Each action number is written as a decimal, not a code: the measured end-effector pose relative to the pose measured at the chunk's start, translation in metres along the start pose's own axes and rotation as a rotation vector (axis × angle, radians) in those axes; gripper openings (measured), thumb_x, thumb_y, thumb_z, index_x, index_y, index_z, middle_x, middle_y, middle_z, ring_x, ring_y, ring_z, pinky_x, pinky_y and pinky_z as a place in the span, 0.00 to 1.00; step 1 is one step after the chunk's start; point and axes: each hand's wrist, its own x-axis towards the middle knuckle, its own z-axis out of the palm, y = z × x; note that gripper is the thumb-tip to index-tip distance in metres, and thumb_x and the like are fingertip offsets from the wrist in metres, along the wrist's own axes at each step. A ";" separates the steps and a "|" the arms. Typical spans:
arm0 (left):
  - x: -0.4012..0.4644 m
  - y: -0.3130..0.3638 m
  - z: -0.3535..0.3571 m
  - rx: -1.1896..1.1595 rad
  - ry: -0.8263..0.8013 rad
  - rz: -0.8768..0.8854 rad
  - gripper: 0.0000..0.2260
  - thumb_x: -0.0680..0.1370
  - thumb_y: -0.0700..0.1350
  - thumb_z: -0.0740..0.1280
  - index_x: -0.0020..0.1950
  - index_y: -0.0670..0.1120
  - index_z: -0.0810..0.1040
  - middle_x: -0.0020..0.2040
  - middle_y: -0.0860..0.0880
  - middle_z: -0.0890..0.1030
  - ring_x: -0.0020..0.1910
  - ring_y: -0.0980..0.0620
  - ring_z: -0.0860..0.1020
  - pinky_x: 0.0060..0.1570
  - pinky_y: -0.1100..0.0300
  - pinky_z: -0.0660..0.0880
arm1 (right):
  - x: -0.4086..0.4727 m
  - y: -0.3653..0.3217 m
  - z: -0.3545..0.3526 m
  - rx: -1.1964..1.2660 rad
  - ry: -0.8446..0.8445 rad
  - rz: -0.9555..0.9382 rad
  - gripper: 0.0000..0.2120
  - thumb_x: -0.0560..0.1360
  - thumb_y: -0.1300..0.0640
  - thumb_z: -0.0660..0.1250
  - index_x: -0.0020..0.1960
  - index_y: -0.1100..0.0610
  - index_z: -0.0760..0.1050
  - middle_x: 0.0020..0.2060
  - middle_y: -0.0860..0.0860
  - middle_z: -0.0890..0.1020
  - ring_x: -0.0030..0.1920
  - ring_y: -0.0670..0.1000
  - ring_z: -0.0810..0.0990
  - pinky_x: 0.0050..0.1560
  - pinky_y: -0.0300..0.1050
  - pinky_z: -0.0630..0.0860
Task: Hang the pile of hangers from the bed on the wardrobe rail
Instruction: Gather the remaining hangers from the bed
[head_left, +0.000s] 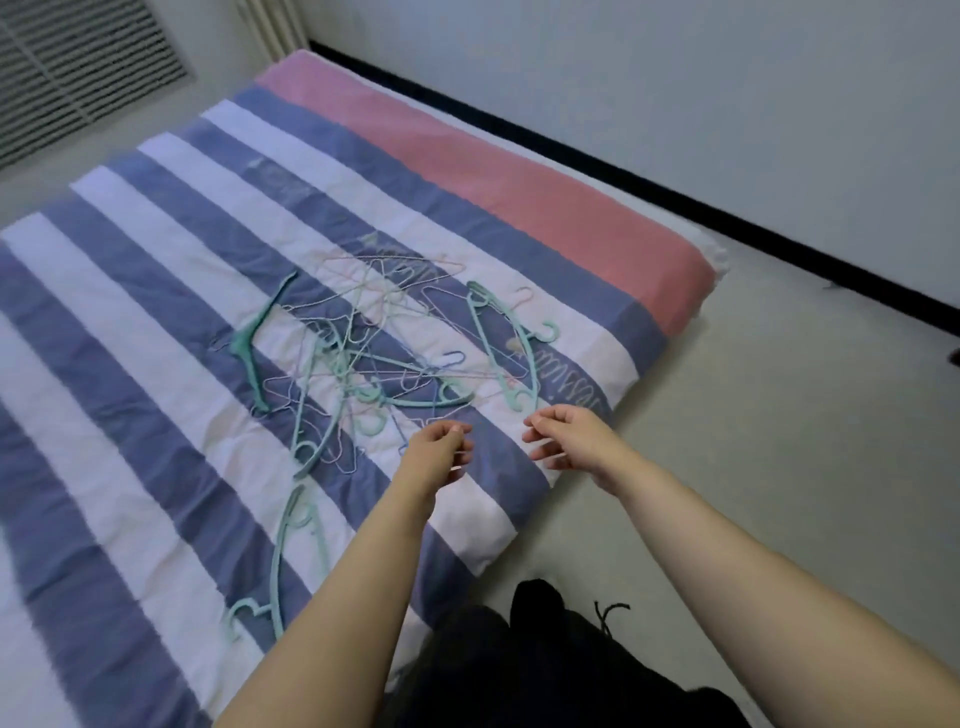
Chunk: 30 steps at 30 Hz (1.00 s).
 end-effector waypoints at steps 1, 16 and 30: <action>0.005 -0.003 -0.010 -0.023 0.029 -0.017 0.09 0.83 0.42 0.58 0.50 0.46 0.77 0.38 0.49 0.77 0.35 0.53 0.75 0.36 0.63 0.71 | 0.012 -0.006 0.007 -0.032 -0.032 0.012 0.05 0.81 0.58 0.60 0.53 0.58 0.74 0.42 0.51 0.80 0.33 0.47 0.77 0.32 0.36 0.71; 0.179 -0.018 -0.150 -0.009 0.225 -0.185 0.07 0.74 0.42 0.68 0.51 0.44 0.76 0.43 0.43 0.78 0.34 0.52 0.74 0.36 0.60 0.69 | 0.230 -0.034 0.127 -0.200 -0.065 0.150 0.13 0.78 0.59 0.65 0.61 0.56 0.68 0.45 0.52 0.77 0.39 0.49 0.76 0.35 0.39 0.72; 0.374 -0.093 -0.189 0.554 0.289 -0.418 0.51 0.72 0.67 0.67 0.79 0.39 0.44 0.80 0.41 0.47 0.79 0.44 0.48 0.76 0.51 0.48 | 0.451 0.029 0.159 -1.236 -0.106 0.064 0.55 0.68 0.37 0.70 0.78 0.55 0.37 0.77 0.60 0.44 0.76 0.61 0.49 0.74 0.55 0.54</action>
